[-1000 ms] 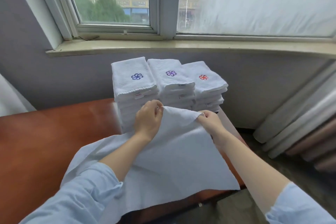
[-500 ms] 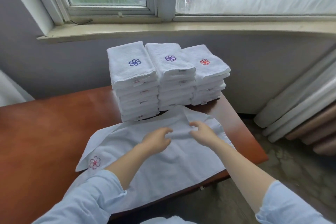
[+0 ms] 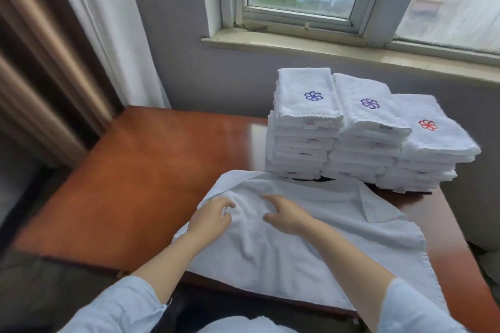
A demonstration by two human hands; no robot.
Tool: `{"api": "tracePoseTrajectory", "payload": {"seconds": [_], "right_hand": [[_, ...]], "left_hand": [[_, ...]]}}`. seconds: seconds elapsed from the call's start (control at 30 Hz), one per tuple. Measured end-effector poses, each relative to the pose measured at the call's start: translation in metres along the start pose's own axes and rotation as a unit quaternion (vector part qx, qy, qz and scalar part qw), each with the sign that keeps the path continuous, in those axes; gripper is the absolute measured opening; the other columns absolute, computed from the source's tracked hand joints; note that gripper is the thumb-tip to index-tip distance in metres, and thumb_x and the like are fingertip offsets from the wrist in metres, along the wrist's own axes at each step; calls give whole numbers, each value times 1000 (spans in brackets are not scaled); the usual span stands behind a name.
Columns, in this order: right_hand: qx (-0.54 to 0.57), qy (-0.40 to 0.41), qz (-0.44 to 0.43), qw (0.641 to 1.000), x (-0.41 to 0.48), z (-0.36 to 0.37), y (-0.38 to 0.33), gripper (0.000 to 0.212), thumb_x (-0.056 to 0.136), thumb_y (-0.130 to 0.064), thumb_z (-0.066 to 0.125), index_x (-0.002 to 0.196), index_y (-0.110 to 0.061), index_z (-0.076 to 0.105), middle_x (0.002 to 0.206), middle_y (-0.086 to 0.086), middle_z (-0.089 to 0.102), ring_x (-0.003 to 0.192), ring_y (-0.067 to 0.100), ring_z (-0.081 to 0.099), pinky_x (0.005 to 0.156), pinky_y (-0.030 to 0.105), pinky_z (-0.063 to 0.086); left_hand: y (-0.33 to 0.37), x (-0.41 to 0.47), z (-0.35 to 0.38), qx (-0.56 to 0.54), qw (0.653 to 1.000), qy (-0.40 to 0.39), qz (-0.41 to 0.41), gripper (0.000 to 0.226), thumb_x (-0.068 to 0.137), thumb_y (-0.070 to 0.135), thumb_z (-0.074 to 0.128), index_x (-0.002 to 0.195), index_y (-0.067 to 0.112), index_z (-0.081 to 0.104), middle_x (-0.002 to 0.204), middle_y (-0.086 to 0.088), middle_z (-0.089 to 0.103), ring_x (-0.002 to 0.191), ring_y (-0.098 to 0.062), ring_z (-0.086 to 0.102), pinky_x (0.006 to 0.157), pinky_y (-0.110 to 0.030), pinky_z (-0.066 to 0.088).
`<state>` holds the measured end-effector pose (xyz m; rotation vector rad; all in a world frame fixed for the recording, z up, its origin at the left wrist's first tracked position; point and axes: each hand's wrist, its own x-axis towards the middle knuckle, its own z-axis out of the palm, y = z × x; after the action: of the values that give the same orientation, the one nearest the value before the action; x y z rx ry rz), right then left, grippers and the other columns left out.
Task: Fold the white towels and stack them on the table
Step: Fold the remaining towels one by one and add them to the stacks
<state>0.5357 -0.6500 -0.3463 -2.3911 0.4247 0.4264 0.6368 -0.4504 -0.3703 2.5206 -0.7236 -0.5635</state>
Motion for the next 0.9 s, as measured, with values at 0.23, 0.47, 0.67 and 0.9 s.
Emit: {"api": "tracePoseTrajectory", "payload": {"seconds": [0.23,0.47,0.67,0.9], "right_hand": [[-60,-34,-90,994,53,25,-48,58,95,-26,52,151,-26,37,153,-7,42,140,14,38,109,31,37],[-122,-33,-187,974,95,59,-84,51,95,-17,49,146,-23,44,153,-7,41,142,15,33,109,34,39],[-231,-50,-220,946,132,79,-95,56,94,-11,50,147,-28,42,143,-3,46,137,22,37,102,33,38],[-313,-36,-191,930,135,90,-88,33,93,-16,50,121,-28,64,112,1,52,112,24,45,83,30,35]], "left_hand": [[-59,-18,-19,0,995,24,-99,34,95,23,49,127,32,58,136,13,51,116,-10,55,89,-29,47],[-83,-14,-17,-7,987,28,-156,38,100,35,52,138,32,52,143,11,52,126,-13,53,99,-31,48],[-91,2,-10,-36,985,4,-166,35,99,40,51,132,30,58,117,11,65,102,-12,62,86,-35,55],[-90,-6,8,-38,982,-41,-178,24,93,46,57,114,36,65,85,16,61,80,-7,58,64,-25,46]]}}
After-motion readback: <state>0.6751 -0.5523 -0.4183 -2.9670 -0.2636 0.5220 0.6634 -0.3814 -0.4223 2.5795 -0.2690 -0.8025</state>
